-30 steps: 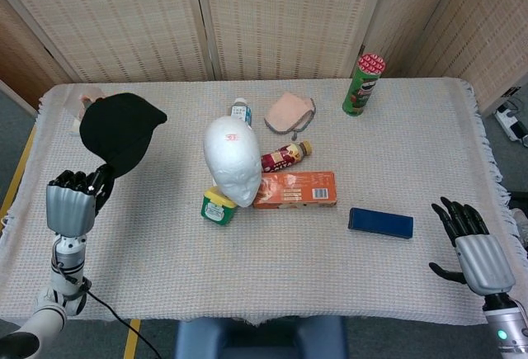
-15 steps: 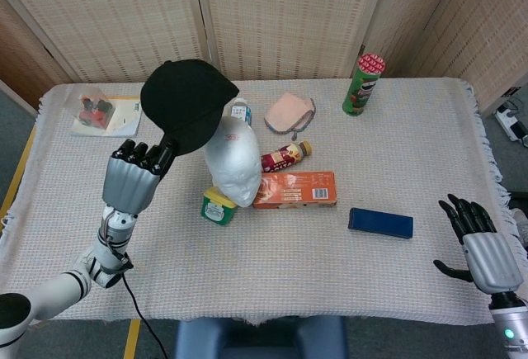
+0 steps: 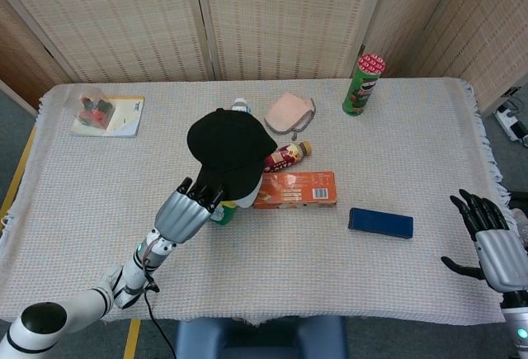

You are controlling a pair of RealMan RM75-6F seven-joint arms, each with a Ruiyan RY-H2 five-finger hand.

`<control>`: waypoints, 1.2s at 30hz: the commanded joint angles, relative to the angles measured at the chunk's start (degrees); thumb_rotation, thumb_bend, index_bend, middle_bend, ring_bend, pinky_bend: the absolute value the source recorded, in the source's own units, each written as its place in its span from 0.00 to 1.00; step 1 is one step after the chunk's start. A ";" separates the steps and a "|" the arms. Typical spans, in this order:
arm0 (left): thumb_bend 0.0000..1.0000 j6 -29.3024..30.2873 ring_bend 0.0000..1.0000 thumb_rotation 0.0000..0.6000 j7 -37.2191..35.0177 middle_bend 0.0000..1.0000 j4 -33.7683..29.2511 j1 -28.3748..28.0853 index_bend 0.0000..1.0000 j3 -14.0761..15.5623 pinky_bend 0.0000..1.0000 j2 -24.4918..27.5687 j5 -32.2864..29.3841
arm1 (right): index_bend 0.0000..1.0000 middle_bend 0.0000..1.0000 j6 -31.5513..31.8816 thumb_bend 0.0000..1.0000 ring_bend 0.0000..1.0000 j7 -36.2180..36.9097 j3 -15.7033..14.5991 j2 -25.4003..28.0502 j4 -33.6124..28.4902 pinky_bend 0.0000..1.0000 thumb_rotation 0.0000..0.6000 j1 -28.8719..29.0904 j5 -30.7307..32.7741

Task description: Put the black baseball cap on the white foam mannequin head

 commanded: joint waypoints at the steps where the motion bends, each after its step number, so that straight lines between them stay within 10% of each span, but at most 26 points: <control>1: 0.55 0.49 1.00 1.00 -1.72 1.00 2.39 1.42 0.61 1.36 1.00 -1.65 0.95 | 0.00 0.00 -0.11 0.07 0.00 -0.22 -0.05 -0.12 0.03 0.00 1.00 0.02 0.00; 9: 0.26 2.72 0.95 1.00 -0.91 0.97 0.85 4.58 0.11 2.15 1.00 -0.81 1.56 | 0.00 0.00 -1.18 0.07 0.00 -1.59 -0.17 -0.75 -0.01 0.00 1.00 0.45 0.27; 12: 0.19 2.93 0.89 1.00 0.10 0.81 -4.53 6.67 0.01 2.31 1.00 1.45 0.90 | 0.00 0.00 -1.11 0.07 0.00 -1.98 -0.25 -0.85 -0.16 0.00 1.00 0.40 0.14; 16: 0.13 2.57 0.63 1.00 3.39 0.50 -16.58 13.13 0.00 4.69 0.91 7.49 -1.63 | 0.00 0.00 -0.94 0.07 0.00 -2.11 -0.24 -0.87 -0.26 0.00 1.00 0.30 0.19; 19: 0.12 1.98 0.37 1.00 5.20 0.33 -28.38 20.01 0.01 8.15 0.55 15.20 -5.59 | 0.00 0.00 -0.72 0.07 0.00 -2.30 -0.08 -0.92 -0.30 0.00 1.00 0.19 0.48; 26: 0.11 -0.04 0.12 1.00 -3.43 0.18 -55.72 35.23 0.11 14.56 0.26 36.44 -22.68 | 0.00 0.00 -0.18 0.07 0.00 -5.24 0.69 -2.30 -0.17 0.00 1.00 -0.03 1.97; 36: 0.13 -0.01 0.10 1.00 -15.45 0.17 -51.04 39.65 0.14 12.47 0.22 41.60 -19.34 | 0.00 0.00 1.58 0.07 0.00 -8.30 0.48 -3.64 -0.71 0.00 1.00 -0.70 0.86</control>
